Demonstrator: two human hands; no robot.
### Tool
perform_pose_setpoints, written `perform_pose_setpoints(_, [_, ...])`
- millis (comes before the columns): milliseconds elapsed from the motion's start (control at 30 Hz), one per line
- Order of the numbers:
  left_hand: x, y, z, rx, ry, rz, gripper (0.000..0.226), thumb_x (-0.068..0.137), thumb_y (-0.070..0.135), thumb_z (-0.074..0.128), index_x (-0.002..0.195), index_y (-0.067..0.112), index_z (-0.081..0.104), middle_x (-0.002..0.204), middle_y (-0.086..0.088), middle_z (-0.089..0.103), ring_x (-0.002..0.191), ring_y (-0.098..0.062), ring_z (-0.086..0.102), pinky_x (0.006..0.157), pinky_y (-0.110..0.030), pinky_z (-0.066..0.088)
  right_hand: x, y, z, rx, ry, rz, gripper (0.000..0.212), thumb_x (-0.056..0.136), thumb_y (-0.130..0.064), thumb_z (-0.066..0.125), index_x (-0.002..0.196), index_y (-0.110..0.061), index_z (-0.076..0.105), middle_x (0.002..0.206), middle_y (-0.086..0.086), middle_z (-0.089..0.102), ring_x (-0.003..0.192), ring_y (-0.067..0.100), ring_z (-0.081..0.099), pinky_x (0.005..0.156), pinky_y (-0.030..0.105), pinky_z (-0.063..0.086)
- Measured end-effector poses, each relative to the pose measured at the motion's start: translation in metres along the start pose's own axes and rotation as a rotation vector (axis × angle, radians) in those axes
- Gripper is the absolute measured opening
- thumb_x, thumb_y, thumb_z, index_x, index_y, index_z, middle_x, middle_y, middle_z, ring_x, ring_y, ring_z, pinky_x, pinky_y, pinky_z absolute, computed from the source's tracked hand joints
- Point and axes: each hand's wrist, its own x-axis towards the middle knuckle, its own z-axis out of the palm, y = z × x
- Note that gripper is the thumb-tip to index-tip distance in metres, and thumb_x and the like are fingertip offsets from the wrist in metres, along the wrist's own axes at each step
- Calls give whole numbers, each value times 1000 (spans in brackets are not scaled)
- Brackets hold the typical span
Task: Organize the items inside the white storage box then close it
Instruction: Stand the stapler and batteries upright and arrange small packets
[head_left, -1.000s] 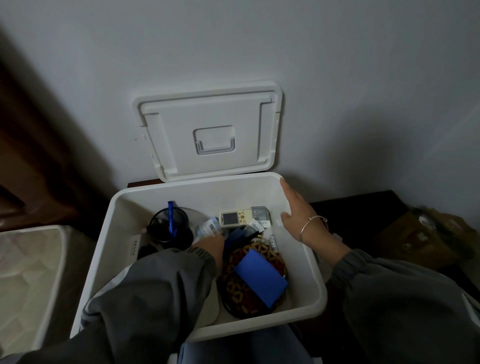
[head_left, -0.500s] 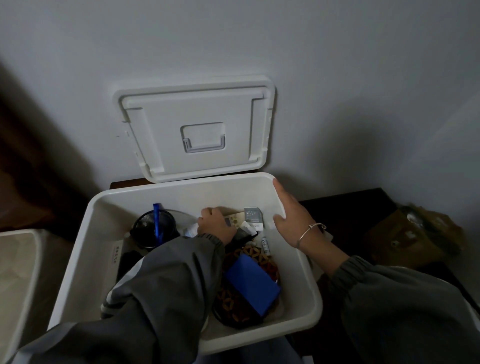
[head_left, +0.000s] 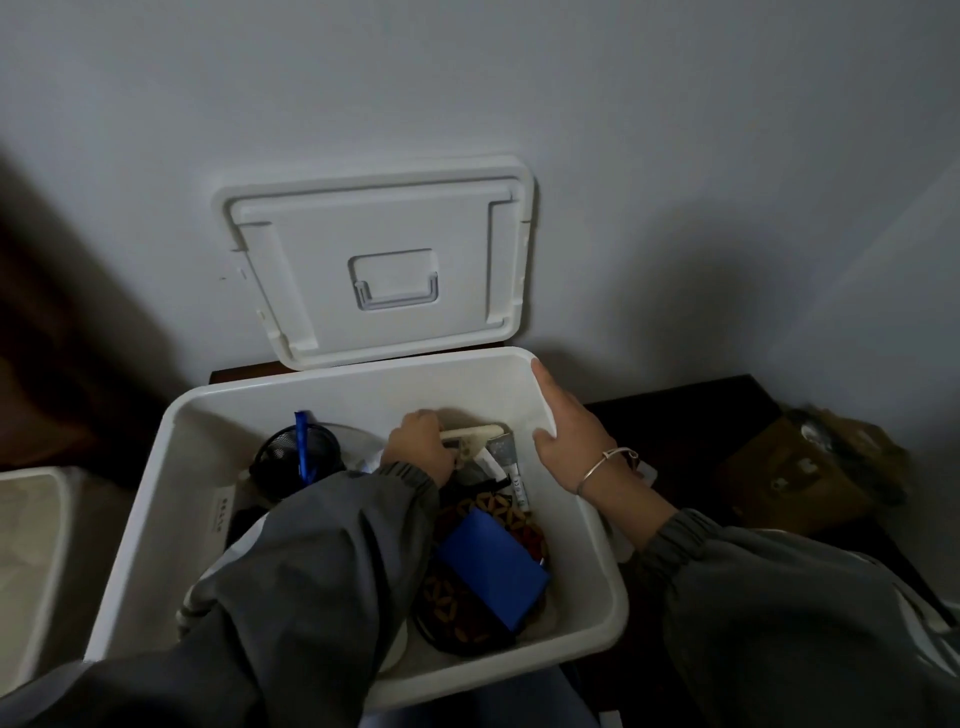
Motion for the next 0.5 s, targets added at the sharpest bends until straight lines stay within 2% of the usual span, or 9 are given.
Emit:
perform_pose_setpoints(67, [-6,-5,-17,56,-3,-8,45,88,31,58,127,9,49,127,-16,48,115,-33,51,97,-38,45,0,1,0,19,-2,9,82,86,-8,48,147,-41,5,147,4,35,124,23,47,96,26,38])
perform_pose_setpoints(133, [-14,-13,-36,-14,-33,-43,44,88,31,59,124,8,51,121,-15,54,110,-31,55,94,-39,47,0,1,0,23,-2,14,82,85,-7,49,148,-39,6,147,5,35,125,23,46,97,23,36])
perform_pose_setpoints(200, [-27,-22,-57,-161,-47,-107,37,87,32,62,113,6,54,106,-10,60,94,-25,59,80,-34,50,1,0,0,18,5,12,83,85,-6,49,148,-37,8,146,6,38,125,24,46,94,19,33])
perform_pose_setpoints(267, [-44,-32,-74,-451,-62,-194,32,89,32,61,105,4,55,86,-6,59,72,-17,57,59,-26,46,1,-2,-1,0,13,5,83,84,-4,50,149,-34,8,144,9,40,124,26,46,93,19,32])
perform_pose_setpoints(300, [-53,-37,-81,-712,-96,-251,30,91,28,59,105,1,57,80,-6,59,64,-16,57,53,-25,46,1,-2,-2,-9,12,0,83,84,-3,50,150,-33,8,143,10,40,124,26,46,93,19,32])
perform_pose_setpoints(367, [-73,-48,-92,-1262,-207,-357,21,94,20,54,101,1,60,78,-9,62,59,-15,61,46,-23,50,0,-5,-3,-28,1,-2,83,84,-3,50,150,-30,8,144,12,39,126,28,45,93,19,32])
perform_pose_setpoints(400, [-83,-54,-95,-1446,-241,-372,18,94,18,52,100,3,60,82,-10,65,61,-14,62,45,-20,51,-1,-7,-3,-43,-4,6,82,84,-3,51,150,-28,9,144,12,39,126,28,45,94,20,33])
perform_pose_setpoints(433, [-92,-61,-97,-1548,-263,-356,18,92,17,53,101,4,61,86,-11,67,62,-13,63,45,-18,50,-2,-9,-4,-88,-3,15,81,84,-5,51,150,-25,10,142,13,39,125,30,44,97,24,35])
perform_pose_setpoints(500, [-111,-70,-96,-1634,-288,-281,30,85,17,57,110,0,59,91,-14,66,58,-13,63,45,-19,50,-5,-14,-6,-342,52,-4,74,84,-15,55,149,-18,18,141,13,38,123,32,41,100,35,37])
